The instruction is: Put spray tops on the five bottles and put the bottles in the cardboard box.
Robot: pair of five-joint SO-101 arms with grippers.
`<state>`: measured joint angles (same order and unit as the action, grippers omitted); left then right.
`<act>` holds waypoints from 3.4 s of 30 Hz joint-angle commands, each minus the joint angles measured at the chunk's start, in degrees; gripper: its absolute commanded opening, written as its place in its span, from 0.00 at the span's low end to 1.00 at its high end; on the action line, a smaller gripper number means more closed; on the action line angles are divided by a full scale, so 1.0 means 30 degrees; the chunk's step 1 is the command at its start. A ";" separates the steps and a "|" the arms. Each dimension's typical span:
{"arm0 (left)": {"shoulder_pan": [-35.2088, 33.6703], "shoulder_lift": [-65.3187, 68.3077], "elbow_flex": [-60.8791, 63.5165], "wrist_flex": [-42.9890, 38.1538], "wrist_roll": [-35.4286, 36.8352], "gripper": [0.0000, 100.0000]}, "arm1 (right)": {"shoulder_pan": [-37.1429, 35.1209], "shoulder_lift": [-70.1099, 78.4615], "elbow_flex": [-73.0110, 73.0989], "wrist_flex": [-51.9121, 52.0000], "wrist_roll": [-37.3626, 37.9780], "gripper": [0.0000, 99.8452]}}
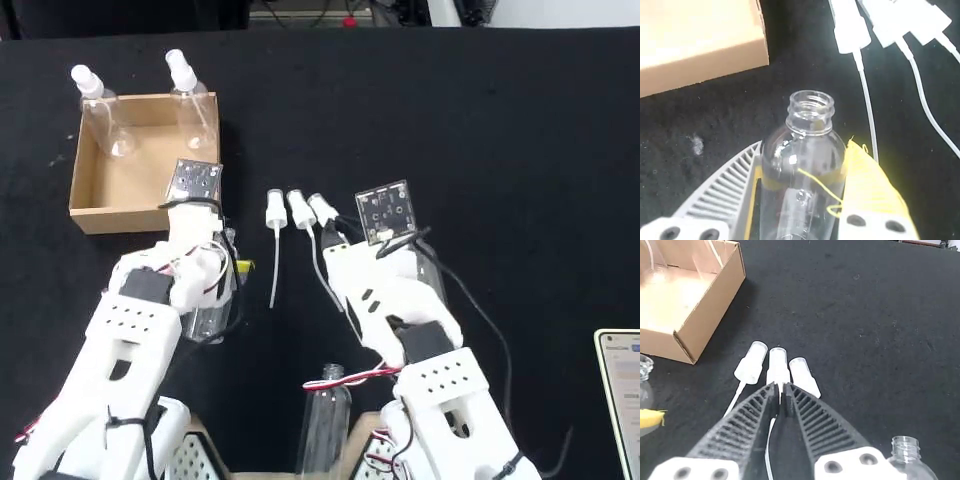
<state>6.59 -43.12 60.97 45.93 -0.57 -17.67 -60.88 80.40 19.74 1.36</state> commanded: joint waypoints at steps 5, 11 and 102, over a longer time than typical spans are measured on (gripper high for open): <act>-0.0161 -0.0557 0.0132 -0.0615 0.0205 0.18 | -0.0967 0.2974 -0.2799 0.0059 0.0000 0.03; -0.0103 -0.0703 0.0718 -0.0615 0.0205 0.18 | -0.0879 0.8923 -0.5934 -0.0059 -0.0088 0.03; -0.2154 -0.0733 0.1597 -0.0586 0.0205 0.18 | -0.3516 1.9560 -1.5927 0.7941 -0.1201 0.01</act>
<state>-0.18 -43.91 66.15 45.14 -0.48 -29.19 6.37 30.73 42.07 -4.79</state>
